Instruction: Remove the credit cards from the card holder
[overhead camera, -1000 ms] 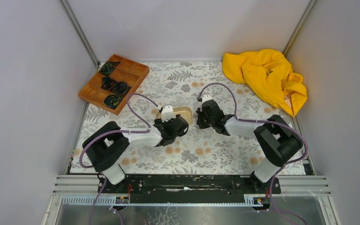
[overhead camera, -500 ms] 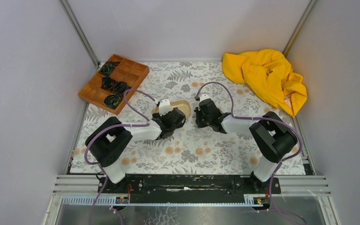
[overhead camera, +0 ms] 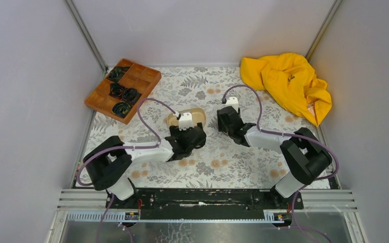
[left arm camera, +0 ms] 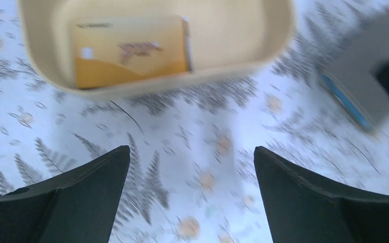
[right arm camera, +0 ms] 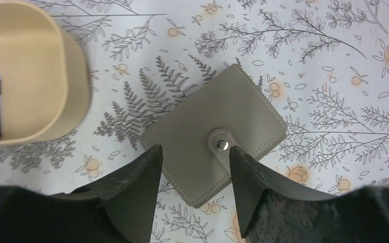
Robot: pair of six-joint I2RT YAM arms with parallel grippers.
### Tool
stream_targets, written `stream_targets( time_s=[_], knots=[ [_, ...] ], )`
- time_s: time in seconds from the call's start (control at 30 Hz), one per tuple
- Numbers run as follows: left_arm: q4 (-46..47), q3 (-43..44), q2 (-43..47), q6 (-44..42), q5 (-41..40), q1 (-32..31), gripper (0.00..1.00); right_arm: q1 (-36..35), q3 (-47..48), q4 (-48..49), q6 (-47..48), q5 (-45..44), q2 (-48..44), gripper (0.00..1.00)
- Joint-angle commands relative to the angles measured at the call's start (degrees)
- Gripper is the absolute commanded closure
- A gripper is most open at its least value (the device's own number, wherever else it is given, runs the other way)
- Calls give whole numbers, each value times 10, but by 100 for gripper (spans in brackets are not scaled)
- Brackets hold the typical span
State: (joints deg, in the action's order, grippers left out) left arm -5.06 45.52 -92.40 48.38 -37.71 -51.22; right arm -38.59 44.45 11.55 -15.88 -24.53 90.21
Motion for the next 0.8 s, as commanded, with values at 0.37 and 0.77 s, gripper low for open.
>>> stream_targets(
  time_s=[0.37,0.77],
  knots=[
    [124,-129,204,-71,10,-82,0,26,155,-111,-11,-58,114,36],
    [122,-57,230,-93,67,-35,0,28,73,-156,-83,82,56,30]
  ],
)
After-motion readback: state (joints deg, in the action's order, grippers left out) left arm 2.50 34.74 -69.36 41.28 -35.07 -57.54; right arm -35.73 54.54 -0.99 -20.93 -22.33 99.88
